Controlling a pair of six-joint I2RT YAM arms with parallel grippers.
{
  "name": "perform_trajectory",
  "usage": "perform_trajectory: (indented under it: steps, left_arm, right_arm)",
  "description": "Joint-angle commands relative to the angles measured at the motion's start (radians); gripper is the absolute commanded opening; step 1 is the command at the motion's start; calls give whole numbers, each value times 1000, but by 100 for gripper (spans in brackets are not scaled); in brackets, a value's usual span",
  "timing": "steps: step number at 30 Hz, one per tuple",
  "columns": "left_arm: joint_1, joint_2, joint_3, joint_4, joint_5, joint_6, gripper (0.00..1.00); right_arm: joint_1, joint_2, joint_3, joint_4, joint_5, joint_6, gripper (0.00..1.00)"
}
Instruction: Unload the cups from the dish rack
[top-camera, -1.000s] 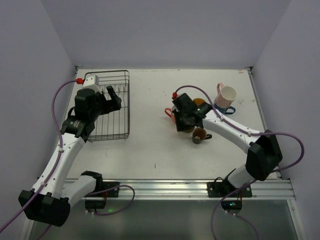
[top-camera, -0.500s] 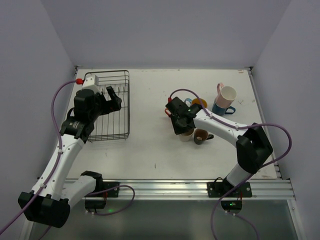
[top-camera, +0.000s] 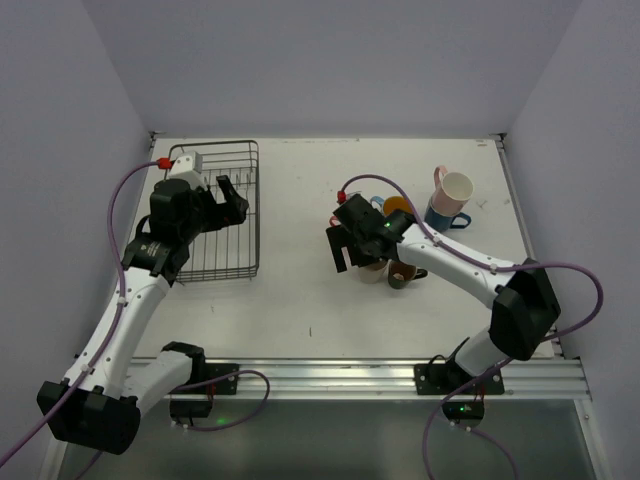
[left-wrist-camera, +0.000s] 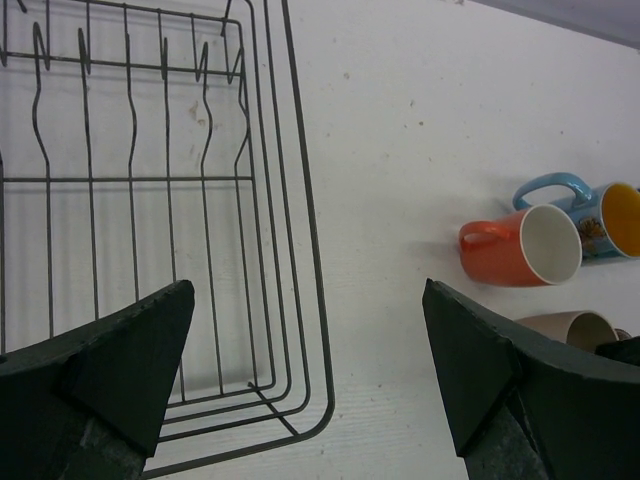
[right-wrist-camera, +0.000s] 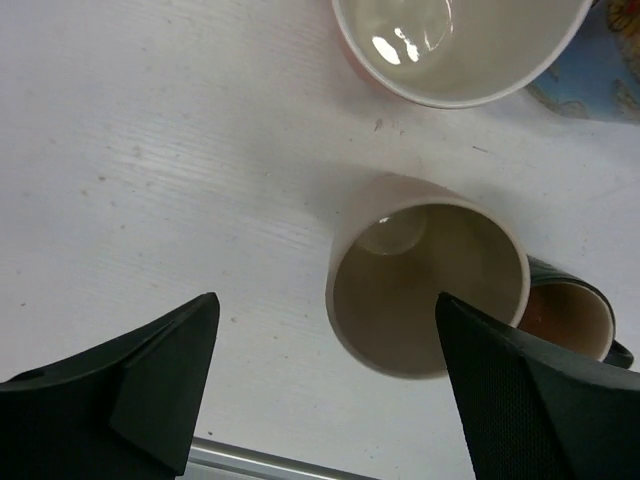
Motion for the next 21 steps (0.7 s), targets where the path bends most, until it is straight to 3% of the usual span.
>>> perform_trajectory:
  steps: [1,8,21]
  left_arm:
    - [1,27,21,31,87,37,100]
    - [-138,90,50,46,70,38,100]
    - [-489,194,22,151,-77,-5,100]
  right_arm:
    - [7,-158,24,11,36,-5,92]
    - [7,-373,-77,130,6,-52,96]
    - [7,-548,-334,232,-35,19,99]
